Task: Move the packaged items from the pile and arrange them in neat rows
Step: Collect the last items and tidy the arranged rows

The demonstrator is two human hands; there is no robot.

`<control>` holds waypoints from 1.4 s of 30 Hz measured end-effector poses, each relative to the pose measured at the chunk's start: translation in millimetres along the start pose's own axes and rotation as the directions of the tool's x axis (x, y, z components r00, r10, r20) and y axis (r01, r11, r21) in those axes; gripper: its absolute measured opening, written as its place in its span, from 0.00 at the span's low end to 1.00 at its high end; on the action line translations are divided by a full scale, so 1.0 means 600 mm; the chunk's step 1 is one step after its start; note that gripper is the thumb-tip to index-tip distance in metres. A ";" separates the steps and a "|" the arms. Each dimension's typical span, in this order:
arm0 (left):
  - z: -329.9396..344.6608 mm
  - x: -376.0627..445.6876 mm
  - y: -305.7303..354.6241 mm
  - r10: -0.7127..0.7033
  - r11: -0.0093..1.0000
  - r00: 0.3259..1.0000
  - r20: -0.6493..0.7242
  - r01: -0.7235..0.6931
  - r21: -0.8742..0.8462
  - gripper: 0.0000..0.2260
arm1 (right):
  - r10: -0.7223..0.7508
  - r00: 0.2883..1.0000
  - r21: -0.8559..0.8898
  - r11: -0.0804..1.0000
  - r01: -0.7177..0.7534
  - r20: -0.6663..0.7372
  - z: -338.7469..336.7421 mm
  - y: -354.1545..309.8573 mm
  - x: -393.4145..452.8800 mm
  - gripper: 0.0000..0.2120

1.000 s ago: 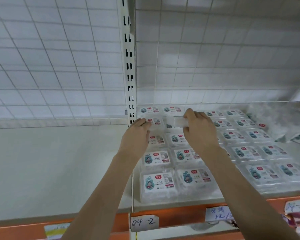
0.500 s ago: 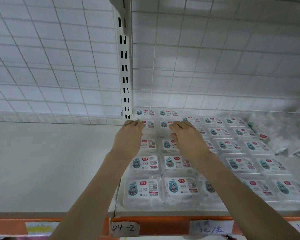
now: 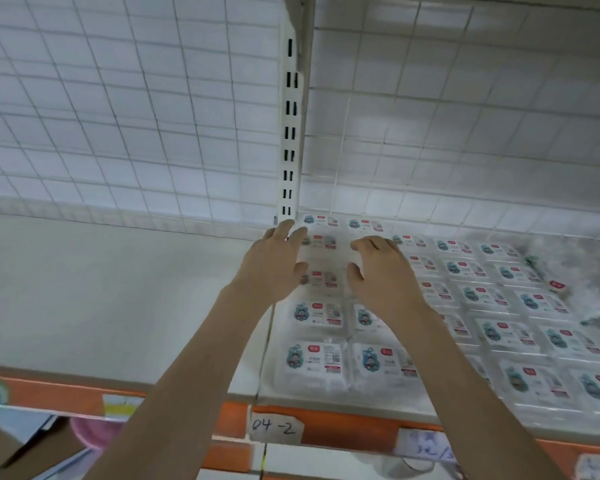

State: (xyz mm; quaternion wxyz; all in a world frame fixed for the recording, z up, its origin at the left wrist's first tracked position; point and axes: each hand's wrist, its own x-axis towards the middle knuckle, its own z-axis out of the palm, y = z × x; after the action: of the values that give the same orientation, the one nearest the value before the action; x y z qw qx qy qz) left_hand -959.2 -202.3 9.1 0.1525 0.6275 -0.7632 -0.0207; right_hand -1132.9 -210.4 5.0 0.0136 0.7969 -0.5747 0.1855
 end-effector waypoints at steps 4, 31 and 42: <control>-0.018 -0.086 -0.082 -0.086 0.994 0.996 -0.018 0.084 -0.072 0.24 | -0.005 1.000 0.159 0.987 0.007 -0.014 0.007 -0.111 -0.019 0.18; -0.215 -0.703 -0.970 -0.704 0.703 0.617 -0.352 0.676 -0.221 0.10 | -0.345 0.936 0.461 0.842 0.278 0.066 0.362 -1.121 0.006 0.17; -0.306 -0.721 -1.267 -0.731 0.664 0.570 -0.374 0.721 -0.199 0.10 | -0.361 0.922 0.440 0.857 0.270 0.138 0.443 -1.383 0.137 0.17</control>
State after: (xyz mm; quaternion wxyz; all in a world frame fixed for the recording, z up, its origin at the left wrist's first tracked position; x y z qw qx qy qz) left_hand -116.4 83.5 -75.1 0.2996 0.8714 -0.3857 0.0459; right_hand -271.9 -66.4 -57.7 -0.1867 0.8806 -0.3814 0.2105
